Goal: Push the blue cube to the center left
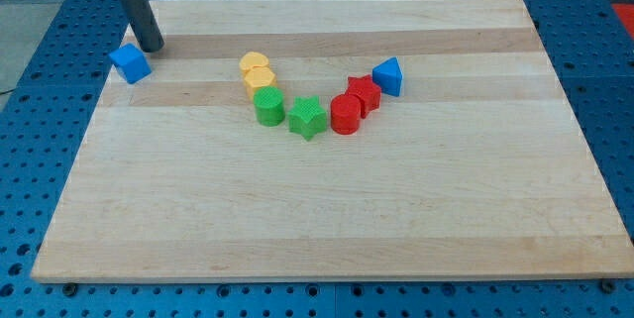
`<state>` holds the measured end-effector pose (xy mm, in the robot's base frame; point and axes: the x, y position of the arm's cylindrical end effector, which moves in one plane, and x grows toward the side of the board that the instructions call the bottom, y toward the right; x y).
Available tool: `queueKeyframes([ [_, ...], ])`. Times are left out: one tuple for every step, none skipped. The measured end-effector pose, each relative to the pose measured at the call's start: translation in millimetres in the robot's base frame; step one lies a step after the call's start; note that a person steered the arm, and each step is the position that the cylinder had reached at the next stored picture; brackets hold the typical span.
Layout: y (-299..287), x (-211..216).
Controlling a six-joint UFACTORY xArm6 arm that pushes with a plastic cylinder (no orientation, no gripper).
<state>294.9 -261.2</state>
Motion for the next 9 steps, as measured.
queueKeyframes([
  [-7.8, 38.9],
  [-6.8, 58.9],
  [-6.8, 54.7],
  [-8.0, 34.8],
  [-43.6, 26.4],
  [-43.0, 35.4],
  [-17.7, 52.8],
  [5.6, 80.2],
  [9.1, 83.0],
])
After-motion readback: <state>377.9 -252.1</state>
